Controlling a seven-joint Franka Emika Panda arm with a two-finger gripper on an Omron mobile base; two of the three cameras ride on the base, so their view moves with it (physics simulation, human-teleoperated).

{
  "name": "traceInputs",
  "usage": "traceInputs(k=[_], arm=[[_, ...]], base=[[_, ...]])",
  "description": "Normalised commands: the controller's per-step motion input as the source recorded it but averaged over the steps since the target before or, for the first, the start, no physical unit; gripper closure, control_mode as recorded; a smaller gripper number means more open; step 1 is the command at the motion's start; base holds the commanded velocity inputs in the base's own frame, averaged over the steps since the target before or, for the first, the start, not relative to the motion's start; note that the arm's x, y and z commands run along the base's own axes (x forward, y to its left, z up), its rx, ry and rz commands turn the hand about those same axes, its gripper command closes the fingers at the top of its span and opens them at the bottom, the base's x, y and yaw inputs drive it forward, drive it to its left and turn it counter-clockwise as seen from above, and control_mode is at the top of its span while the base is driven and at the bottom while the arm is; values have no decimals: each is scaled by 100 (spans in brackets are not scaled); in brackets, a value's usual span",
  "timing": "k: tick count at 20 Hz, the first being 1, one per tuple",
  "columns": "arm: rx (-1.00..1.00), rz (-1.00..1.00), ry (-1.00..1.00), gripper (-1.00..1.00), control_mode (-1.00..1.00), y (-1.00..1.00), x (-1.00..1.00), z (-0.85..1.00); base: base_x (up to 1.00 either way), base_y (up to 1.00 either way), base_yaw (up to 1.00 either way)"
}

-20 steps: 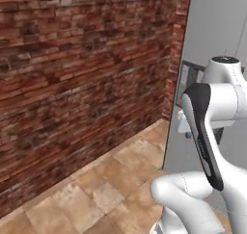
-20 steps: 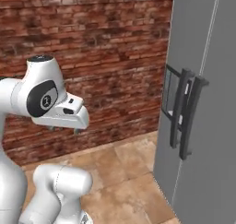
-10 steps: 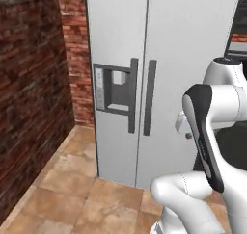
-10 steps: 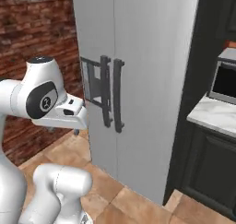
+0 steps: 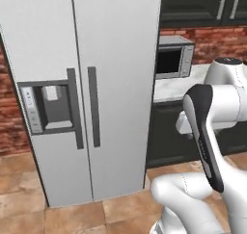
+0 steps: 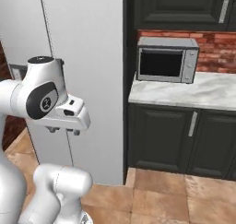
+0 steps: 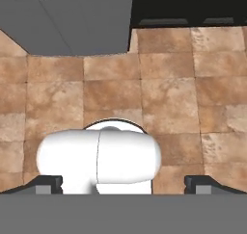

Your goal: Retrieve the fish from the fridge and place it on the saucepan with marinade on the stove.

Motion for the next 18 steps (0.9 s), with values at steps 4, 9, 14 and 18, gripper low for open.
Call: traceInputs(k=[4,9,14,18], arm=[[0,0,0,-100,100,0,0,0],[0,0,0,-100,100,0,0,0],[0,0,0,-100,100,0,0,0],[0,0,0,-100,100,0,0,0]], base=[[-3,74,-20],[-5,92,-1],[-4,45,1],[0,15,2]])
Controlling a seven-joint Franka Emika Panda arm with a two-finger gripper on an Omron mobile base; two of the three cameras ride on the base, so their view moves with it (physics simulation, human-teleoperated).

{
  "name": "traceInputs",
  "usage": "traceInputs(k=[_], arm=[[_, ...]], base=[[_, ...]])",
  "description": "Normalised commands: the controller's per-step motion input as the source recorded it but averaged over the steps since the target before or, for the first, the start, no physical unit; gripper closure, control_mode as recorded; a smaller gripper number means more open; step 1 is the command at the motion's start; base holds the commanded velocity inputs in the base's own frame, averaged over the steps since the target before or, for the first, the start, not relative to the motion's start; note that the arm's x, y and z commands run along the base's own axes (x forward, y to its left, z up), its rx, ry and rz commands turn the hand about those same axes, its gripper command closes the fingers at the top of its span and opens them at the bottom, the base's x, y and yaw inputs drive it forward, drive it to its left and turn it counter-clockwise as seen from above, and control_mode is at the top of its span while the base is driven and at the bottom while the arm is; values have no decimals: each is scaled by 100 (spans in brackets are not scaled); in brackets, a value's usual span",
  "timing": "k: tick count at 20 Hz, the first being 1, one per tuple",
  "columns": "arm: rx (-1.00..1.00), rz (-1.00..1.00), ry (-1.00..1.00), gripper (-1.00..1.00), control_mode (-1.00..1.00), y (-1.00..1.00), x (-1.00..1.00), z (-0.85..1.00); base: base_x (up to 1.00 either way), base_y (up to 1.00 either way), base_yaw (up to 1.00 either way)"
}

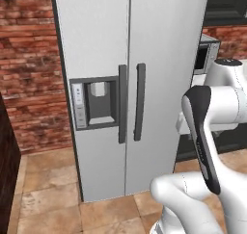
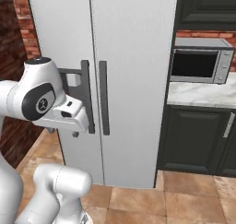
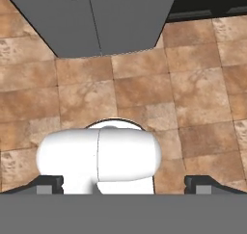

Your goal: Retrieve the fish from the fridge and place it on the saucepan with marinade on the stove.

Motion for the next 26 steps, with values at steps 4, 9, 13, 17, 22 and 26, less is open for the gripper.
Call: traceInputs(k=[4,9,13,17,22,26], arm=[[0,0,0,-100,100,0,0,0],[0,0,0,-100,100,0,0,0],[0,0,0,-100,100,0,0,0],[0,0,0,-100,100,0,0,0],[1,0,-11,-100,-100,-2,-3,-4],[0,0,-40,-100,-100,0,0,0]], base=[[0,20,0],[-7,29,15],[-5,12,16],[-6,0,2],[-1,0,0],[0,0,0]])
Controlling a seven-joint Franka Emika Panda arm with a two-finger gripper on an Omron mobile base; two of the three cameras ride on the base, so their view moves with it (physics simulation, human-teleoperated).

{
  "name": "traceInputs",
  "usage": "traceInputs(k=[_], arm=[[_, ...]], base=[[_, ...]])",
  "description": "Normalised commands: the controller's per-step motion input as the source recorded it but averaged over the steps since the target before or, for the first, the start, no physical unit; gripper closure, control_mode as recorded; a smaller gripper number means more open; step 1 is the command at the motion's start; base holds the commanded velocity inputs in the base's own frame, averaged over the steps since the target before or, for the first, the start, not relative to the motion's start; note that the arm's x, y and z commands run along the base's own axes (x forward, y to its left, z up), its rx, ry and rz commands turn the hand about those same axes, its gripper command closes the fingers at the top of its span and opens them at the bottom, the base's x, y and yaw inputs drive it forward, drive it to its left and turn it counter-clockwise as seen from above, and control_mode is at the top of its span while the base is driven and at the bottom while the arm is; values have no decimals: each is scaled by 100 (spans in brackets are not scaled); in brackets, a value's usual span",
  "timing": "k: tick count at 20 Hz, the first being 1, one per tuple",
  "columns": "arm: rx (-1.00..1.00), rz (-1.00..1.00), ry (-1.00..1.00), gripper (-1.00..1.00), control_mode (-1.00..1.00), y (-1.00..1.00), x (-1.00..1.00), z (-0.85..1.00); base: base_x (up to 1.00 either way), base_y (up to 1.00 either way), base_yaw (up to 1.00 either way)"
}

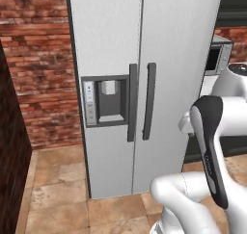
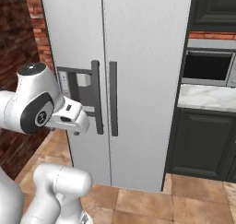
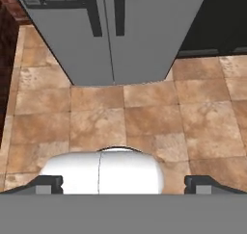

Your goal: Retrieve the fish from the fridge and place it on the saucepan with marinade on the stove.

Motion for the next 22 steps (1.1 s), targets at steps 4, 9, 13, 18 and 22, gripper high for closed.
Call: traceInputs(k=[4,9,13,18,22], arm=[[0,0,-49,-100,-100,0,0,0],[0,0,-44,-100,-100,0,9,16],[0,0,-39,-100,-100,2,26,28],[0,0,-39,-100,-100,8,27,17],[-1,0,-49,-100,-100,1,31,0]], base=[[0,0,0],[0,0,0],[0,0,0],[0,0,0],[0,0,0]])
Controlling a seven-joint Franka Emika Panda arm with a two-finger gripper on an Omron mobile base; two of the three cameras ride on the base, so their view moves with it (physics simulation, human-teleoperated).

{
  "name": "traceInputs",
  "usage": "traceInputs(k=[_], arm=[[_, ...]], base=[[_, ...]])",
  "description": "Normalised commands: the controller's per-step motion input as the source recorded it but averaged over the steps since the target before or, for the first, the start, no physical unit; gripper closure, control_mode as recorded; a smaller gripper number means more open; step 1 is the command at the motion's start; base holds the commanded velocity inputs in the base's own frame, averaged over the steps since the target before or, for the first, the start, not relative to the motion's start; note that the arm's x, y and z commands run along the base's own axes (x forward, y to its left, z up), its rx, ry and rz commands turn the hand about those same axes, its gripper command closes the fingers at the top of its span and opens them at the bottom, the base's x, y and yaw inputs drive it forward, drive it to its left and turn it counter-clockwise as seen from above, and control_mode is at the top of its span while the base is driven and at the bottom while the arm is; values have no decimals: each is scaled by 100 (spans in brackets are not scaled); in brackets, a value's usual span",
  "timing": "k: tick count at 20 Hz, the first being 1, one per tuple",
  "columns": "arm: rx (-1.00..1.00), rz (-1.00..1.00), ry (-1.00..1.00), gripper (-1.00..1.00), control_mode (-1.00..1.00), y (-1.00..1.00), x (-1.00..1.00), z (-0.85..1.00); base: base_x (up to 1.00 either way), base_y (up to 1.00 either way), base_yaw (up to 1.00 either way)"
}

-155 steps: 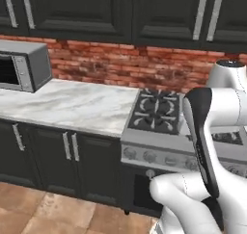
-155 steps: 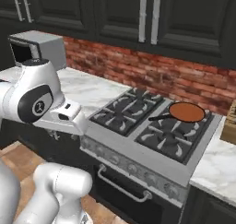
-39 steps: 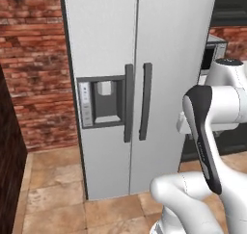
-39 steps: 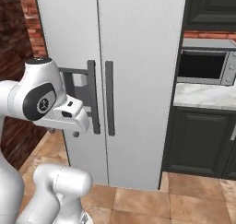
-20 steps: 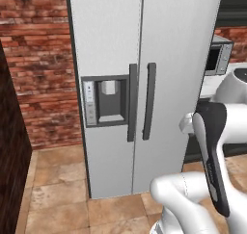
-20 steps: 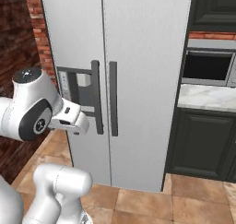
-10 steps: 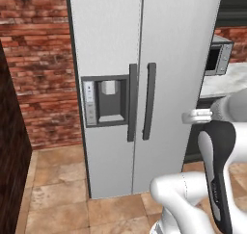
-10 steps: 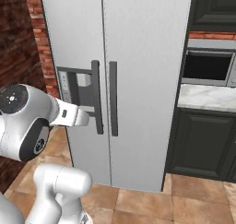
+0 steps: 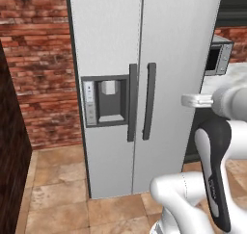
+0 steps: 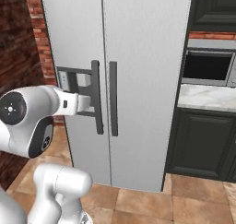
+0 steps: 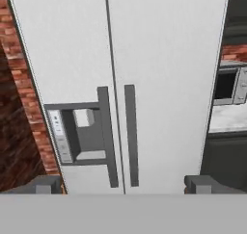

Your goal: Retrieve the fish from the fridge and place it on the saucepan with marinade on the stove.

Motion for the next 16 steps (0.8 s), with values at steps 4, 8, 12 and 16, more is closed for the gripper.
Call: traceInputs(k=[4,8,12,16], arm=[[-2,0,-52,-100,-100,0,29,0],[-1,0,-41,-100,-100,0,29,0],[0,0,-24,-100,-100,0,26,0],[0,-4,-7,-100,-100,1,19,0]], base=[[0,0,0],[0,0,0],[0,0,0],[0,0,0]])
